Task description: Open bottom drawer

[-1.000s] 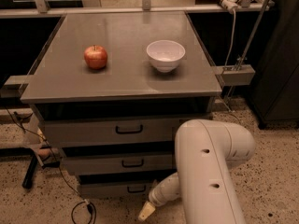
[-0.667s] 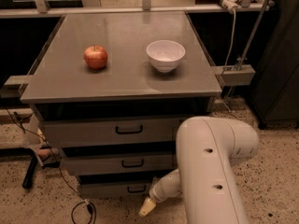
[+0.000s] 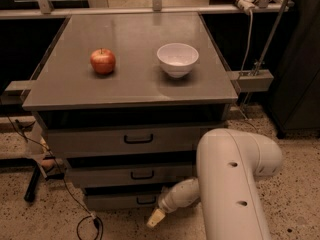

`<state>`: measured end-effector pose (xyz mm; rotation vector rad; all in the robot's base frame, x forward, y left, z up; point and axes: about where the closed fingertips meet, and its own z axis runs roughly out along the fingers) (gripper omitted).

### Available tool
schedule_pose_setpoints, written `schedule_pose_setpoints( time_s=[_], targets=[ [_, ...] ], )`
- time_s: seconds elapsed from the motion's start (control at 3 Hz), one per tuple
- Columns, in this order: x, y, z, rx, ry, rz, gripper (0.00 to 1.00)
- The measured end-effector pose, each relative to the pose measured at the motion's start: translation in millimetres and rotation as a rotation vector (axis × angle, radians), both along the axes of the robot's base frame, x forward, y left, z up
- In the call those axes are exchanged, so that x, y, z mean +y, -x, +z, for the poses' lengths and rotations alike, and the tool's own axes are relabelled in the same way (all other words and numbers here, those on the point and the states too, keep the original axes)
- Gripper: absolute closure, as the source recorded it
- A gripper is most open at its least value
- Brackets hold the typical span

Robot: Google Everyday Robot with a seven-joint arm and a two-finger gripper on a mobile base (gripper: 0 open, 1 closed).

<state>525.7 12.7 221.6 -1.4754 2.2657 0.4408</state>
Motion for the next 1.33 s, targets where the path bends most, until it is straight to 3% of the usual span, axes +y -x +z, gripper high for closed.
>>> schedule_pose_setpoints(
  time_s=[0.67,1.33],
  targets=[
    [3.6,-6.3,-21.7,0.023,0.017,0.021,0.0],
    [-0.2,-8.7,-18.8,0.021,0.026,0.027,0.0]
  ],
)
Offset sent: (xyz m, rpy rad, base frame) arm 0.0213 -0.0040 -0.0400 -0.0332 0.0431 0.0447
